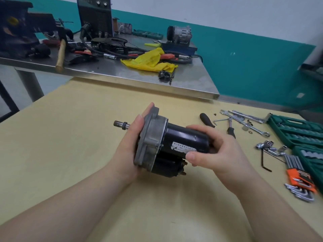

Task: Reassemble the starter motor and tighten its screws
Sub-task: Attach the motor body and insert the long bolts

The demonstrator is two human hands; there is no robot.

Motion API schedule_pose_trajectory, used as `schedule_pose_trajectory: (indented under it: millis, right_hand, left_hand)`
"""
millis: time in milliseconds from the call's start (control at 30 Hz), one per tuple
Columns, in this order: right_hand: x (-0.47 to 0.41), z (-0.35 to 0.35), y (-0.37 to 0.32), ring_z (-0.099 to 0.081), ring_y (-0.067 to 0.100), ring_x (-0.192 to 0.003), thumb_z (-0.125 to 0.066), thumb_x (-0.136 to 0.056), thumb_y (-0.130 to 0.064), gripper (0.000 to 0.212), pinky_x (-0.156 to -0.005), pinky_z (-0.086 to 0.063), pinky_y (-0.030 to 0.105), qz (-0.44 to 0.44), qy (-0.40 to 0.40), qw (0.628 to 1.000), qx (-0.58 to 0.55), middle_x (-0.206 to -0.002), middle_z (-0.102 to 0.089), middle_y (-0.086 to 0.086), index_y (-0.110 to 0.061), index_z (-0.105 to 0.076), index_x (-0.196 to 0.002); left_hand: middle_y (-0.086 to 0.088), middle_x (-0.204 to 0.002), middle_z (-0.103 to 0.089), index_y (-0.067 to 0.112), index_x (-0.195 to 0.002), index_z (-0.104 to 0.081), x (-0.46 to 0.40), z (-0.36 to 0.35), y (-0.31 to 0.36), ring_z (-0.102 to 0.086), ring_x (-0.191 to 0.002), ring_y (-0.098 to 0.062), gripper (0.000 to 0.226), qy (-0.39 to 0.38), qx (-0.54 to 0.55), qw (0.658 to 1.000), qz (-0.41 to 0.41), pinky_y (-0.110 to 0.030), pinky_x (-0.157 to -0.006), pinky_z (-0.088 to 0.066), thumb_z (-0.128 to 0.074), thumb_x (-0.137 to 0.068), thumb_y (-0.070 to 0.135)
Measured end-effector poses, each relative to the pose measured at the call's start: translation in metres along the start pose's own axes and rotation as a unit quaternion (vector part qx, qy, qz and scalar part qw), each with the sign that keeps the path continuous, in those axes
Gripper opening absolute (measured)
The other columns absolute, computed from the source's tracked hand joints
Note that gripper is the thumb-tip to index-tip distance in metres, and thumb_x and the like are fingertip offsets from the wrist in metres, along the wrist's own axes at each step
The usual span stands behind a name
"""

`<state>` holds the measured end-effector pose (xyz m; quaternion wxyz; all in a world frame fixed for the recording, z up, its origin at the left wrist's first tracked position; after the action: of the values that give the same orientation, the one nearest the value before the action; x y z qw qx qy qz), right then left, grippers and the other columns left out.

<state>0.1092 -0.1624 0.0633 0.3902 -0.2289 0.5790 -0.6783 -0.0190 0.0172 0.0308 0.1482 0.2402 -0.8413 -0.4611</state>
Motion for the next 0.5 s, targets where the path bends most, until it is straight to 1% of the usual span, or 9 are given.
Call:
schedule_pose_trajectory:
  millis: [67,133,167,267,333,400,467,500]
  right_hand:
    - [0.0041,-0.0005,0.0063,-0.078,0.025,-0.101,-0.097,-0.057,-0.034,0.071,-0.079,-0.061,0.031,0.001,0.016,1.0,-0.021,-0.117,-0.078,0.004,-0.034,-0.076,-0.125]
    - [0.004,-0.0004,0.0079,-0.078,0.025,-0.101,-0.097,-0.056,-0.034,0.07,-0.078,-0.061,0.03,0.005,0.015,0.999,-0.033,-0.117,-0.079,0.003,-0.035,-0.077,-0.123]
    - [0.0035,-0.0004,0.0081,-0.078,0.024,-0.1,-0.097,-0.056,-0.033,0.069,-0.078,-0.061,0.03,0.008,0.012,0.999,-0.036,-0.116,-0.079,0.002,-0.035,-0.077,-0.122]
    - [0.0028,-0.0034,0.0083,-0.079,0.024,-0.101,-0.095,-0.056,-0.033,0.067,-0.081,-0.063,0.034,0.022,0.021,0.998,-0.049,-0.114,-0.08,0.002,-0.036,-0.077,-0.121]
    - [0.0028,-0.0074,0.0092,-0.078,0.024,-0.101,-0.094,-0.057,-0.034,0.067,-0.083,-0.064,0.037,0.033,0.037,0.998,-0.048,-0.113,-0.08,0.001,-0.034,-0.077,-0.121]
    - [0.0025,-0.0095,0.0097,-0.078,0.022,-0.098,-0.094,-0.058,-0.036,0.067,-0.078,-0.062,0.032,0.038,0.045,0.997,-0.048,-0.111,-0.08,0.0,-0.032,-0.077,-0.122]
    - [0.0016,-0.0091,0.0107,-0.078,0.019,-0.09,-0.094,-0.058,-0.037,0.067,-0.072,-0.059,0.026,0.037,0.049,0.997,-0.056,-0.108,-0.08,0.0,-0.032,-0.077,-0.123]
    - [0.0012,-0.009,0.0117,-0.077,0.018,-0.087,-0.094,-0.059,-0.035,0.067,-0.07,-0.059,0.025,0.035,0.047,0.996,-0.066,-0.108,-0.08,0.001,-0.03,-0.077,-0.123]
  left_hand:
    - [0.005,-0.135,-0.075,0.045,-0.147,-0.063,0.0034,-0.0039,-0.0004,-0.072,-0.122,-0.016,0.066,-0.009,-0.018,1.0,-0.01,-0.026,-0.088,-0.06,-0.061,-0.086,0.069]
    - [0.005,-0.134,-0.075,0.045,-0.143,-0.067,0.005,-0.0036,-0.0008,-0.072,-0.121,-0.014,0.061,-0.024,-0.041,0.999,-0.016,-0.025,-0.089,-0.06,-0.064,-0.087,0.07]
    - [0.005,-0.132,-0.076,0.042,-0.144,-0.067,0.0053,-0.0035,-0.0011,-0.073,-0.119,-0.014,0.063,-0.031,-0.046,0.998,-0.015,-0.025,-0.088,-0.06,-0.065,-0.087,0.07]
    - [0.002,-0.126,-0.077,0.032,-0.155,-0.056,0.0037,-0.0012,-0.0016,-0.075,-0.113,-0.016,0.083,-0.034,-0.037,0.999,-0.015,-0.026,-0.083,-0.061,-0.07,-0.082,0.069]
    - [0.002,-0.127,-0.077,0.033,-0.153,-0.059,0.0034,-0.0006,-0.0013,-0.074,-0.115,-0.016,0.081,-0.028,-0.032,0.999,-0.026,-0.026,-0.084,-0.062,-0.07,-0.082,0.069]
    - [0.001,-0.128,-0.076,0.034,-0.15,-0.063,0.0042,-0.0019,-0.0007,-0.074,-0.116,-0.018,0.076,-0.023,-0.026,0.999,-0.022,-0.027,-0.084,-0.062,-0.063,-0.082,0.069]
    - [0.001,-0.126,-0.077,0.035,-0.147,-0.066,0.0033,-0.002,0.0018,-0.074,-0.115,-0.018,0.076,-0.015,-0.03,0.999,-0.012,-0.027,-0.082,-0.062,-0.064,-0.08,0.07]
    - [0.002,-0.124,-0.078,0.037,-0.143,-0.069,0.0022,-0.0031,0.0043,-0.076,-0.112,-0.016,0.071,-0.018,-0.04,0.999,-0.012,-0.025,-0.08,-0.062,-0.065,-0.079,0.069]
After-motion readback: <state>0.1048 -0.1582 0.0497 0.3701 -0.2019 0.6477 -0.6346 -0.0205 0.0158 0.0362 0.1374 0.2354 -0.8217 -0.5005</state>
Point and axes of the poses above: each hand's wrist, its own x-axis away from the middle knuckle, its own z-axis out of the back of the hand, y = z × x, the point moved 2 cm from there along -x, towards the middle knuckle
